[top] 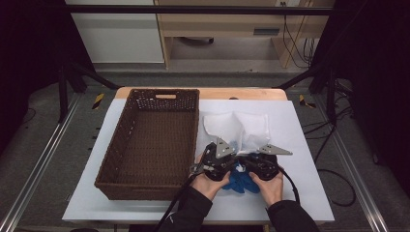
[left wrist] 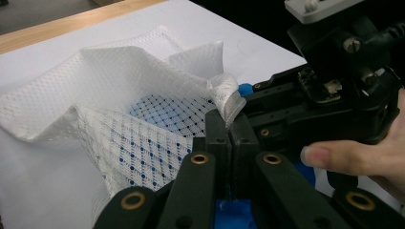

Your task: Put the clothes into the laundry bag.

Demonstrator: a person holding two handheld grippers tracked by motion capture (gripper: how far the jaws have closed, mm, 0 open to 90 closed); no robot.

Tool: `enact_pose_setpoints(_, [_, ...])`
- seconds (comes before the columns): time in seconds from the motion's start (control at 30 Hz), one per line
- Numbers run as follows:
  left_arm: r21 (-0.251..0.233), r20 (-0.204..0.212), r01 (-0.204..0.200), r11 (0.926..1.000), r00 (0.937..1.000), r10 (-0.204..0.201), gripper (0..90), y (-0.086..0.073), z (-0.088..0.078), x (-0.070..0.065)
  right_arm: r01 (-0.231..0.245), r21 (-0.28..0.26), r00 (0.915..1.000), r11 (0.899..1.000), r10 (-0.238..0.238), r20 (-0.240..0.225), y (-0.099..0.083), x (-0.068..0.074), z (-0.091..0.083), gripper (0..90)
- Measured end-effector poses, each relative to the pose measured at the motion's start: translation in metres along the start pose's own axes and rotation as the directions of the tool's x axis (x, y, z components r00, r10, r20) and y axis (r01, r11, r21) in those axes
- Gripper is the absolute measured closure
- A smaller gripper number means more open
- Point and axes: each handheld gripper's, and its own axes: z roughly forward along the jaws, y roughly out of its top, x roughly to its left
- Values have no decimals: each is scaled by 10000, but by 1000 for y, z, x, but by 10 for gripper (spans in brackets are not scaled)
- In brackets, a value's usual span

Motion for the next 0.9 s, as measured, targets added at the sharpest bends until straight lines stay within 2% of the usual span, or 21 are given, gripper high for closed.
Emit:
enact_pose_setpoints(0.03, [42, 5, 54, 10000, 10000, -54, 893, 0, 1, 1, 63, 7, 10000, 10000, -63, 28, -1, 0, 1, 744])
enact_pose_setpoints(0.1, [76, -33, 78, 9999, 10000, -78, 893, -1, 3, 1, 577, 17, 9983, 9983, -577, 108, -1, 3, -5, 646])
enact_pose_setpoints(0.17, [79, -85, 109, 9999, 9999, -108, 893, 0, 4, 2, 1139, -258, 9924, 9932, -1125, 489, 0, 5, -20, 527])
enact_pose_setpoints(0.2, [90, -122, 89, 9999, 9999, -88, 893, -1, 4, 3, 1522, -342, 9867, 9878, -1499, 634, -1, 6, -29, 465])
enact_pose_setpoints(0.27, [57, -185, 111, 9999, 9998, -110, 893, -1, 4, 4, 1810, -372, 9817, 9828, -1783, 670, -6, 8, -44, 398])
enact_pose_setpoints(0.33, [23, -259, 141, 9999, 9996, -140, 892, -2, 4, 6, 1684, -445, 9852, 9847, -1666, 398, -16, 9, -54, 361])
enact_pose_setpoints(0.4, [-10, -320, 109, 9999, 9994, -109, 893, -2, 3, 8, 1630, -205, 9866, 9864, -1628, 122, -24, 8, -56, 270])
enact_pose_setpoints(0.47, [-76, -366, 142, 9999, 9992, -145, 893, -3, 3, 8, 1587, 159, 9872, 9872, -1584, -190, -28, 8, -52, 189])
enact_pose_setpoints(0.57, [-135, -424, 98, 9999, 9990, -104, 893, -2, 3, 8, 1670, 763, 9858, 9830, -1652, -291, -29, 12, -40, 156])
enact_pose_setpoints(0.67, [-177, -425, 101, 9998, 9990, -108, 893, -2, 3, 7, 1738, 1175, 9848, 9777, -1726, -199, -26, 15, -25, 208])
enact_pose_setpoints(0.7, [-202, -432, 102, 9997, 9990, -111, 893, -2, 2, 7, 1836, 1468, 9829, 9720, -1837, -131, -25, 15, -17, 301])
enact_pose_setpoints(0.77, [-261, -434, 85, 9996, 9990, -97, 893, -1, 2, 7, 1921, 1701, 9809, 9665, -1945, -26, -24, 15, -12, 421])
enact_pose_setpoints(0.8, [-293, -422, 90, 9995, 9991, -102, 893, 0, 2, 7, 1987, 1856, 9794, 9623, -2021, -7, -23, 15, -10, 524])
enact_pose_setpoints(0.83, [-297, -421, 76, 9995, 9991, -88, 893, 0, 2, 6, 1909, 1910, 9808, 9628, -1949, 22, -22, 13, -8, 628])
enact_pose_setpoints(0.87, [-287, -392, 95, 9995, 9992, -106, 893, 0, 2, 6, 1584, 2008, 9870, 9667, -1608, -48, -21, 11, -7, 713])
enact_pose_setpoints(0.9, [-278, -396, 64, 9996, 9992, -75, 893, 0, 1, 6, 1370, 2048, 9903, 9692, -1389, -49, -20, 9, -6, 766])
